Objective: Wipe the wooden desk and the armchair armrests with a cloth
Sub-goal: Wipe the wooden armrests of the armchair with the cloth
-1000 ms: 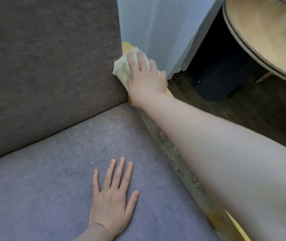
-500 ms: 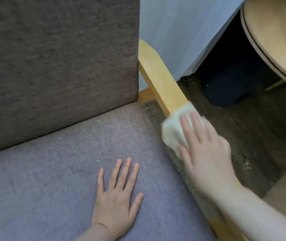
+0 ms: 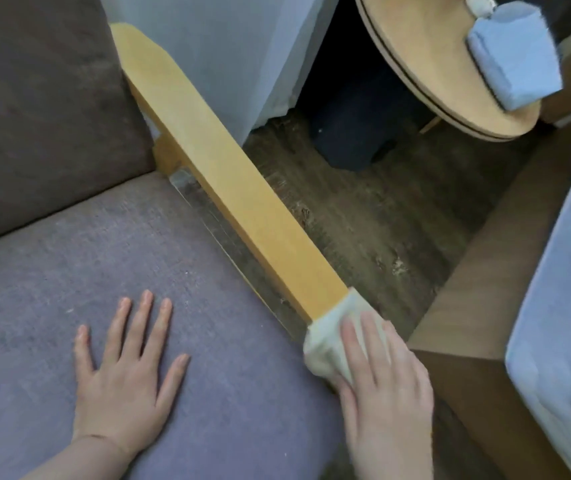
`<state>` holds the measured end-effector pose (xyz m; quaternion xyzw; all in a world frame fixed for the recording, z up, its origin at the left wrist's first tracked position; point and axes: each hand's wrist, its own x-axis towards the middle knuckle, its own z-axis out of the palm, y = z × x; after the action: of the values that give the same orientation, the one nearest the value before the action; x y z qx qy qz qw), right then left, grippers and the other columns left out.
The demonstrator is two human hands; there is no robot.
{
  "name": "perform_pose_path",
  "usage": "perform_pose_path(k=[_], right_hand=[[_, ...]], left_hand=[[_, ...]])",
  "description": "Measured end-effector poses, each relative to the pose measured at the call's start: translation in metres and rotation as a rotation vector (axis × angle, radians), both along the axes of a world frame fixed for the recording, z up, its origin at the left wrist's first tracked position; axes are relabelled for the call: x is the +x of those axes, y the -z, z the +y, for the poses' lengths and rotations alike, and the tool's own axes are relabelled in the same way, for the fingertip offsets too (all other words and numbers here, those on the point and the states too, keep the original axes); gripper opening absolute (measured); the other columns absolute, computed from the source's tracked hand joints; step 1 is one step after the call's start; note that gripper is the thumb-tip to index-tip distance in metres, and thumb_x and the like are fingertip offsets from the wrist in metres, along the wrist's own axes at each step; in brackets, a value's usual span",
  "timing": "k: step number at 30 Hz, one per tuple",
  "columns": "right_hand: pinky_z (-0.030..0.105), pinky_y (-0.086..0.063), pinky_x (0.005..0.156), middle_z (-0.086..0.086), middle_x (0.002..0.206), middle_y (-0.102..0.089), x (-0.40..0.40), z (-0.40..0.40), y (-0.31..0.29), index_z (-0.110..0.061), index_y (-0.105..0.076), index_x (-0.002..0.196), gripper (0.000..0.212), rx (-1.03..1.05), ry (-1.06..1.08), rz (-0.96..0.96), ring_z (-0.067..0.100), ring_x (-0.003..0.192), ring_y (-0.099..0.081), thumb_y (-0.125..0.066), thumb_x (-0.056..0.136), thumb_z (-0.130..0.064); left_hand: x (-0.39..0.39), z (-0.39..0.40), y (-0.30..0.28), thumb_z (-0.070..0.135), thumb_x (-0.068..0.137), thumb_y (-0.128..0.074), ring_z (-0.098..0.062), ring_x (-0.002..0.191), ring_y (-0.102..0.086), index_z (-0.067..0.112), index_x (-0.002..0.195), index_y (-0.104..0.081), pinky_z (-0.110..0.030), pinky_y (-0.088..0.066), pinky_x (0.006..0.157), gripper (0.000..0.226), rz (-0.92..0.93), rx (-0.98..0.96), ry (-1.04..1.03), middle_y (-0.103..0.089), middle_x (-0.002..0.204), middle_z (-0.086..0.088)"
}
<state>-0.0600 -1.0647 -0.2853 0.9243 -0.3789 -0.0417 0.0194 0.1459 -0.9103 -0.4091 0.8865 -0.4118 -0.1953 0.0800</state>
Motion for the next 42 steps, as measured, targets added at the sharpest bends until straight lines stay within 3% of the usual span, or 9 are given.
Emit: perform_pose_path(k=[4, 8, 12, 17, 23, 29, 33, 39, 42], right_hand=[[0.05, -0.043, 0.094, 0.006, 0.153, -0.032, -0.009, 0.005, -0.001, -0.022, -0.031, 0.146, 0.057, 0.018, 0.075, 0.012, 0.033, 0.134, -0.042, -0.04, 0.091, -0.035], [0.047, -0.032, 0.099, 0.003, 0.16, -0.019, 0.133, -0.028, 0.013, -0.028, -0.014, 0.153, 0.071, 0.011, -0.017, -0.051, 0.03, 0.14, -0.028, -0.051, 0.092, -0.035], [0.046, -0.023, 0.104, -0.001, 0.161, -0.011, 0.246, -0.042, 0.026, -0.032, -0.008, 0.153, 0.071, 0.01, 0.018, -0.076, 0.029, 0.141, -0.02, -0.044, 0.092, -0.034], [0.044, -0.027, 0.108, -0.003, 0.16, -0.021, 0.098, -0.027, 0.006, -0.029, -0.021, 0.152, 0.065, 0.023, -0.115, -0.029, 0.029, 0.144, -0.021, -0.049, 0.093, -0.023], [0.047, -0.04, 0.087, 0.002, 0.146, -0.044, -0.03, 0.008, 0.0, -0.02, -0.041, 0.134, 0.044, 0.05, 0.178, 0.08, 0.027, 0.129, -0.039, -0.022, 0.1, -0.041], [0.051, -0.032, 0.104, 0.005, 0.157, -0.028, 0.128, -0.033, 0.006, -0.024, -0.024, 0.151, 0.061, 0.015, -0.139, -0.017, 0.034, 0.142, -0.028, -0.047, 0.095, -0.031], [0.048, -0.022, 0.111, 0.0, 0.162, -0.004, 0.274, -0.052, 0.019, -0.03, -0.001, 0.153, 0.06, -0.035, -0.144, -0.004, 0.03, 0.145, -0.011, -0.032, 0.102, -0.035], [0.039, -0.034, 0.09, 0.001, 0.153, -0.026, 0.276, -0.049, -0.035, -0.026, -0.018, 0.151, 0.062, 0.151, -0.168, 0.154, 0.028, 0.133, -0.031, -0.036, 0.095, -0.007], [0.038, -0.038, 0.099, 0.003, 0.153, -0.033, 0.236, -0.034, -0.078, -0.027, -0.022, 0.151, 0.059, 0.395, -0.159, 0.361, 0.029, 0.132, -0.04, -0.038, 0.097, -0.008]], left_hand=[[-0.001, -0.001, 0.001, 0.059, 0.091, -0.009, -0.03, 0.141, -0.023, 0.015, 0.146, -0.035, -0.062, -0.009, 0.11, 0.076, -0.021, 0.016, 0.008, -0.033, 0.153, -0.011], [-0.002, -0.002, 0.002, 0.054, 0.088, -0.023, -0.03, 0.143, -0.02, 0.015, 0.147, -0.033, -0.062, -0.007, 0.11, 0.071, -0.049, 0.018, 0.01, -0.029, 0.156, -0.012], [-0.001, -0.004, 0.002, 0.061, 0.09, -0.009, -0.03, 0.143, -0.02, 0.015, 0.147, -0.033, -0.061, -0.005, 0.111, 0.077, -0.047, 0.032, 0.001, -0.028, 0.156, -0.012], [0.001, -0.003, 0.004, 0.063, 0.089, -0.008, -0.03, 0.142, -0.023, 0.016, 0.147, -0.033, -0.061, -0.007, 0.11, 0.079, -0.039, 0.033, -0.015, -0.027, 0.156, -0.01], [0.002, 0.0, 0.008, 0.061, 0.091, -0.009, -0.028, 0.142, -0.02, 0.017, 0.146, -0.033, -0.06, -0.007, 0.111, 0.075, -0.048, -0.021, -0.022, -0.031, 0.154, -0.008], [0.0, 0.004, 0.011, 0.057, 0.093, -0.009, -0.025, 0.143, -0.02, 0.018, 0.146, -0.03, -0.057, -0.003, 0.113, 0.07, -0.048, -0.057, -0.005, -0.031, 0.154, -0.006], [0.002, 0.005, 0.007, 0.054, 0.09, -0.028, -0.026, 0.144, -0.021, 0.019, 0.148, -0.031, -0.057, -0.005, 0.113, 0.068, -0.06, -0.044, 0.036, -0.03, 0.155, -0.007], [0.023, 0.002, -0.042, 0.05, 0.093, -0.027, -0.015, 0.146, 0.016, 0.031, 0.15, 0.01, -0.048, 0.01, 0.117, 0.071, 0.147, 0.175, 0.086, 0.016, 0.159, 0.006], [0.056, 0.015, -0.094, 0.033, 0.098, -0.035, -0.017, 0.148, -0.008, 0.021, 0.152, -0.016, -0.036, -0.011, 0.118, 0.058, 0.512, 0.408, 0.095, -0.006, 0.162, 0.0]])
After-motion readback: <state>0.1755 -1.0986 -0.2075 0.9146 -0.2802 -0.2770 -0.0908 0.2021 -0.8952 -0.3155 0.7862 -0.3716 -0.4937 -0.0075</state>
